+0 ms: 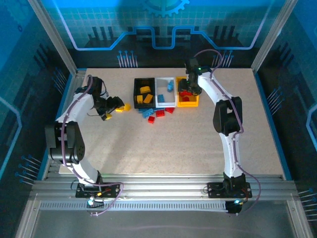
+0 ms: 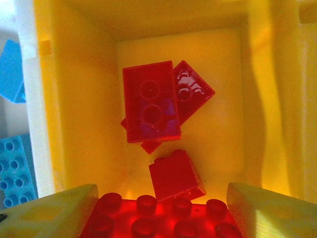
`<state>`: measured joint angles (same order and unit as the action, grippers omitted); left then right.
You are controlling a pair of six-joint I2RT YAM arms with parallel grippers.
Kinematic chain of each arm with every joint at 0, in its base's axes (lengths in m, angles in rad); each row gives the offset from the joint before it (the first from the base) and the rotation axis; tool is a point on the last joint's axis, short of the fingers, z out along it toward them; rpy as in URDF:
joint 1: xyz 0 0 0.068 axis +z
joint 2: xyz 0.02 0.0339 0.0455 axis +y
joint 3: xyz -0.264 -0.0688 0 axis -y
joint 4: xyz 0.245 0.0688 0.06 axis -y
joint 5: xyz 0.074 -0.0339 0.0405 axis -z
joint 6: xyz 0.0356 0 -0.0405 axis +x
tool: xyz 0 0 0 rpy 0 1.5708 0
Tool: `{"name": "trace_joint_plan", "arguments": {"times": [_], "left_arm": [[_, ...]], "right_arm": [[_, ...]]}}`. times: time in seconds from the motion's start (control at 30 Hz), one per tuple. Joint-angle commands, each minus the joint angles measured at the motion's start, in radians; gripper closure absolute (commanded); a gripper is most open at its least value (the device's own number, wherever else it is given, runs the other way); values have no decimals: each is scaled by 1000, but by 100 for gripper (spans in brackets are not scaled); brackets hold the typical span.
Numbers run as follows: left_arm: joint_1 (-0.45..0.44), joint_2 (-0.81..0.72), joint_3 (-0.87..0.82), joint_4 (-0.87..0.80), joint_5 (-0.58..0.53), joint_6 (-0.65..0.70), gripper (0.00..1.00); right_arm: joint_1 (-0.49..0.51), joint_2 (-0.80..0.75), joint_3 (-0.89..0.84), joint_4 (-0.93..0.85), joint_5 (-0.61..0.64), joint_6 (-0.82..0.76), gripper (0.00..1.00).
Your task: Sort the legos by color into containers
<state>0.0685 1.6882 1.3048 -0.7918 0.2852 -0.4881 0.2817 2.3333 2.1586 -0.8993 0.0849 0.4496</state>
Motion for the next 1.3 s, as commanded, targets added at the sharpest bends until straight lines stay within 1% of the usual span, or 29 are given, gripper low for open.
{"name": "trace_joint_plan", "arguments": {"times": [0.0, 0.1, 0.17, 0.33, 0.43, 0.5, 0.73, 0.9, 1.07, 1.17, 1.27], "left_arm": [[14, 34, 39, -36, 27, 24, 22], [18, 64, 47, -25, 31, 20, 22], [20, 86, 54, -17, 32, 16, 22], [24, 139, 87, -8, 35, 3, 22], [24, 168, 109, -16, 13, 2, 22], [26, 186, 121, -17, 4, -3, 22], [27, 263, 185, -28, -20, -34, 22], [27, 332, 256, -52, -57, -23, 23], [27, 408, 345, -80, -90, -40, 23], [27, 451, 396, -116, -130, -73, 21], [27, 486, 432, -133, -144, -108, 20]], "right_arm": [[-20, 11, 56, -43, -7, 28, 29], [-20, -2, 60, -47, -20, 19, 27], [-17, -38, 56, -56, -24, 10, 26], [-14, -87, 13, -50, -37, -21, 20], [-15, -114, -2, -65, -53, -22, 20], [-9, -156, -47, -49, -74, -14, 19], [48, -315, -287, 22, -111, -12, 19], [72, -396, -428, 57, -138, 16, 20], [89, -432, -485, 62, -140, 25, 20], [92, -438, -501, 63, -144, 25, 20], [94, -441, -514, 68, -147, 29, 20]]}}
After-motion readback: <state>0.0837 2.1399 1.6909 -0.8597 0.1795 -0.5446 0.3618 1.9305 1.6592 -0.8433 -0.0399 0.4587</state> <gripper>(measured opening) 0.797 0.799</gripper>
